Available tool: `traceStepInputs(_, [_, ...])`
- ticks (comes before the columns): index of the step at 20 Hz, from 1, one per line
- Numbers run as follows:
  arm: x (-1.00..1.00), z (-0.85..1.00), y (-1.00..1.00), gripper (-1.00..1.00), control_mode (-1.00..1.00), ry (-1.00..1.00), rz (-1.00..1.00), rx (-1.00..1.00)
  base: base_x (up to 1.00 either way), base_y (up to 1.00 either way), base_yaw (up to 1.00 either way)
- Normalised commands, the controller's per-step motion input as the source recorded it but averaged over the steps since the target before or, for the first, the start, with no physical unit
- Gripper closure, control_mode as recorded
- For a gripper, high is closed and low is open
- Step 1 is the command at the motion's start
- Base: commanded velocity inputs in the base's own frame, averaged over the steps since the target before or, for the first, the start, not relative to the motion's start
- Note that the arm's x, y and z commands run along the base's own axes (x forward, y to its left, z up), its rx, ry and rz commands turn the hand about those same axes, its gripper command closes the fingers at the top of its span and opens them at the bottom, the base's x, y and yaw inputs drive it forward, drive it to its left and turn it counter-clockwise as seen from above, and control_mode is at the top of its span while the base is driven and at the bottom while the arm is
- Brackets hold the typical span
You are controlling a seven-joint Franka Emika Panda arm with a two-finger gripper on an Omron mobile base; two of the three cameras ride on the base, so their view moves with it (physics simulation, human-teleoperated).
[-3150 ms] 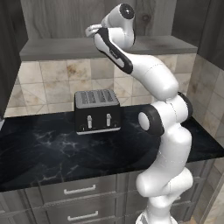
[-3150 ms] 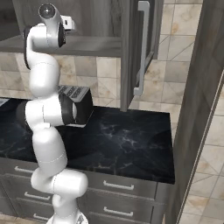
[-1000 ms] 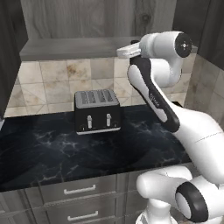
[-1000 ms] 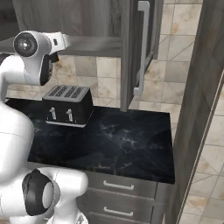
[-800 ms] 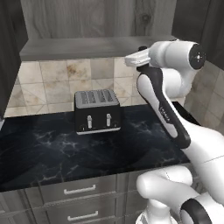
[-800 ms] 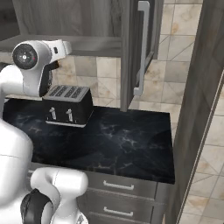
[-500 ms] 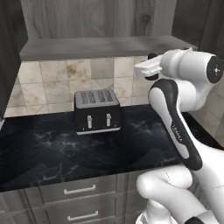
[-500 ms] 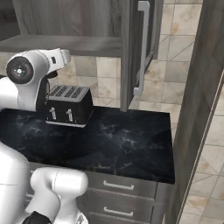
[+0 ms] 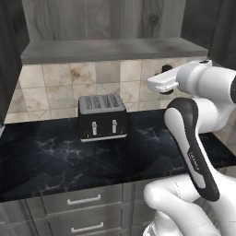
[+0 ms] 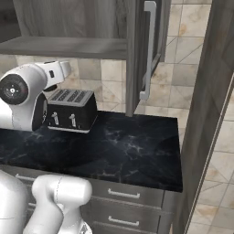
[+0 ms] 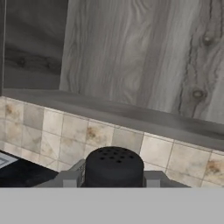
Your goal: Retrieve the shaker from the cabinet and place it next the steak on a plate on the dining table.
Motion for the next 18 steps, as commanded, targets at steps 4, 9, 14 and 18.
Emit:
traceStepInputs(4, [0.00,0.00,0.00,1.00,1.00,0.00,0.00,0.00,-0.25,0.00,0.11])
traceStepInputs(9, [0.00,0.00,0.00,1.00,1.00,0.00,0.00,0.00,-0.49,-0.02,0.34])
traceStepInputs(14, [0.00,0.00,0.00,1.00,1.00,0.00,0.00,0.00,-0.54,0.00,0.46])
traceStepInputs(18, [0.00,0.00,0.00,1.00,1.00,0.00,0.00,0.00,-0.33,0.04,0.52])
